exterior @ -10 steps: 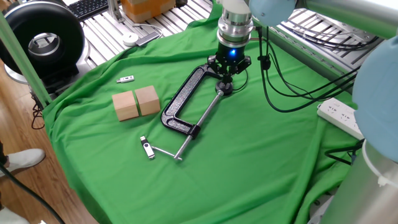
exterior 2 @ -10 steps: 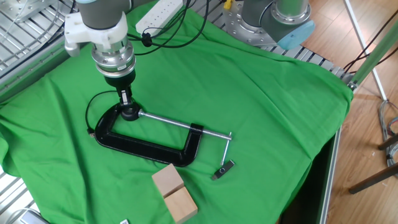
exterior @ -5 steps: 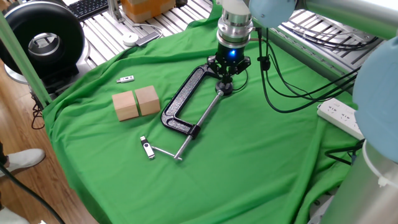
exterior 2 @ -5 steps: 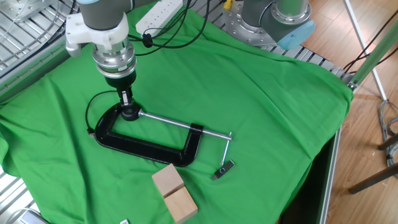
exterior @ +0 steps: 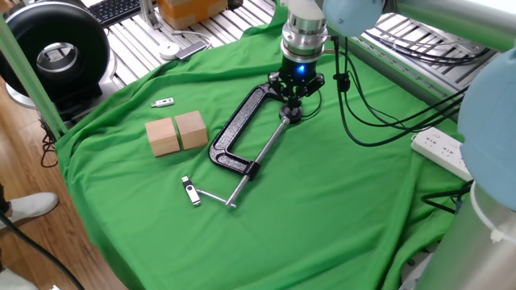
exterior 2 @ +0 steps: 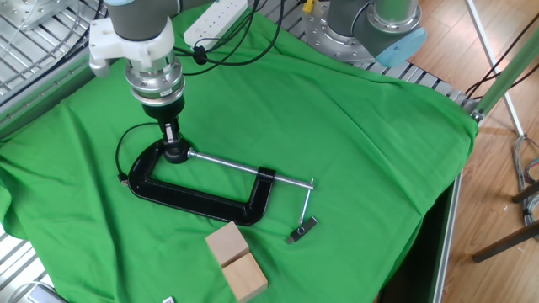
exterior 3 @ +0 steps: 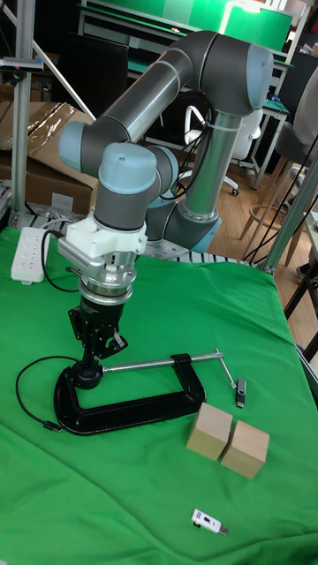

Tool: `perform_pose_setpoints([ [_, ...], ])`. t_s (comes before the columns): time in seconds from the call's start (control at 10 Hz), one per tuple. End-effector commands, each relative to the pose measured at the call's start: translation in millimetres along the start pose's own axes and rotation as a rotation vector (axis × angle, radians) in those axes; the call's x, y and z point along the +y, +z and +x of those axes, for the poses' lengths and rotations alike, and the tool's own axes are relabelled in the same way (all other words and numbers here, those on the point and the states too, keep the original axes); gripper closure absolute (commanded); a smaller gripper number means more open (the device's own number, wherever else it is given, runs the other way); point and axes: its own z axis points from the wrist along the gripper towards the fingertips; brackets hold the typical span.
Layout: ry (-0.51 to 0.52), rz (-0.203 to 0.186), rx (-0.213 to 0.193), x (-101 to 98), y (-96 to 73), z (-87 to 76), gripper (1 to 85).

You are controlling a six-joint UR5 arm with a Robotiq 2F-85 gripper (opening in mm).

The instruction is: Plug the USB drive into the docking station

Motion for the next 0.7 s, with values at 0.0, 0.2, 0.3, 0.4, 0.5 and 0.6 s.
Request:
perform_pose_setpoints([
  [0.0, 0.008, -0.021, -0.005, 4.5, 0.6, -3.7, 84.0],
  [0.2, 0.007, -0.014, -0.009, 2.8, 3.2, -3.4, 84.0],
  [0.3, 0.007, -0.013, -0.008, 2.3, 2.7, -2.1, 84.0],
  [0.4, 0.007, -0.007, -0.001, 0.6, -1.5, 0.7, 84.0],
  [0.5, 0.007, 0.001, 0.009, -2.5, -9.8, 4.2, 84.0],
  [0.6, 0.007, 0.014, 0.012, -6.3, -17.0, 6.5, 84.0],
])
